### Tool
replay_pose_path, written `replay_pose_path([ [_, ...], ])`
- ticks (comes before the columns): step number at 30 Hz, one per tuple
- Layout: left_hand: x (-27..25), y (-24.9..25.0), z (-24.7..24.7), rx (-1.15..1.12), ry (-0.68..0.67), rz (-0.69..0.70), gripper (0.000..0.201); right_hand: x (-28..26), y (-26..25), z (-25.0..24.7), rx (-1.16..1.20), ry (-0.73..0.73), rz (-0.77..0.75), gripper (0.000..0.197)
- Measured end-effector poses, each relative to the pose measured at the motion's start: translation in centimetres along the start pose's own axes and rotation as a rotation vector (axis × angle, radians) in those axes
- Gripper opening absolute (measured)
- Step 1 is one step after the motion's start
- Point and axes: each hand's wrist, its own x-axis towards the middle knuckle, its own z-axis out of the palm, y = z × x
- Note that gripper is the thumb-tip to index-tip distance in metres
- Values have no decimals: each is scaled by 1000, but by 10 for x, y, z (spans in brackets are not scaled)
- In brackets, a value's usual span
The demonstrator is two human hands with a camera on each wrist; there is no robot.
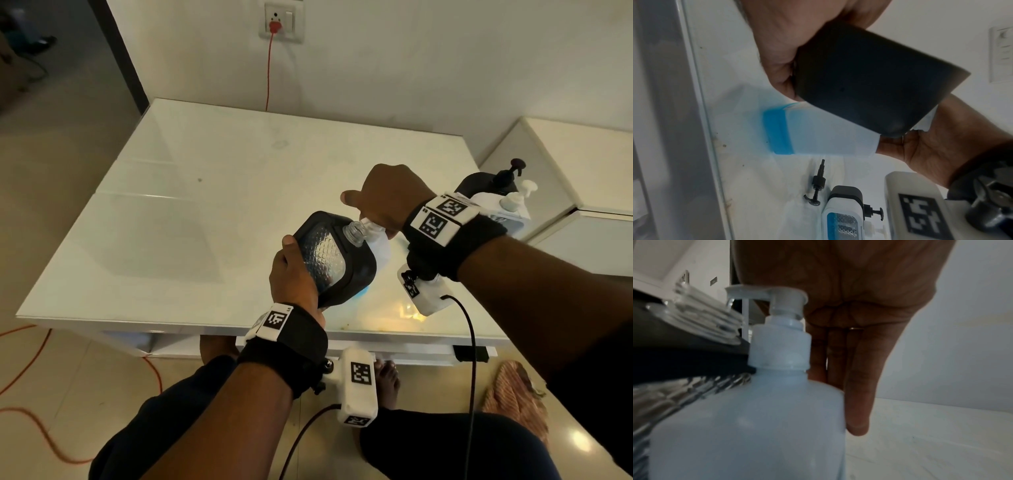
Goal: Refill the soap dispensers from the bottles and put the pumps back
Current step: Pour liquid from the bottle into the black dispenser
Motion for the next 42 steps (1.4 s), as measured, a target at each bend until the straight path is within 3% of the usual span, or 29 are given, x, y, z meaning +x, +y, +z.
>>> replay_pose_path([
  [7, -1, 2, 0, 18, -8, -22, 62, -5, 1, -5, 71, -60, -29, 81],
  [11, -3, 3, 0, 14, -10, -29, 62, 1, 5, -1, 12, -2, -51, 67],
  [16, -5, 3, -2, 1, 14, -16, 37, 0, 1, 4, -9, 26, -50, 60],
  [22, -4, 4, -1, 31, -13, -7, 60, -6, 1, -3, 42, -30, -29, 82],
  [25, -3, 5, -1, 18, -7, -14, 68, -3, 3, -1, 29, -8, -45, 77],
  [31, 1, 2, -2, -17, 23, -5, 39, 5, 7, 4, -130, 8, -112, 58],
  [34, 1, 2, -1, -33, 5, -44, 36, 5, 5, 3, -29, 29, -65, 64],
  [38, 0, 0, -1, -34, 4, -30, 36, 2, 3, -2, -7, -60, -76, 92],
  [42, 4, -2, -1, -21, 7, -12, 39, 3, 5, 0, 22, 12, -54, 69],
])
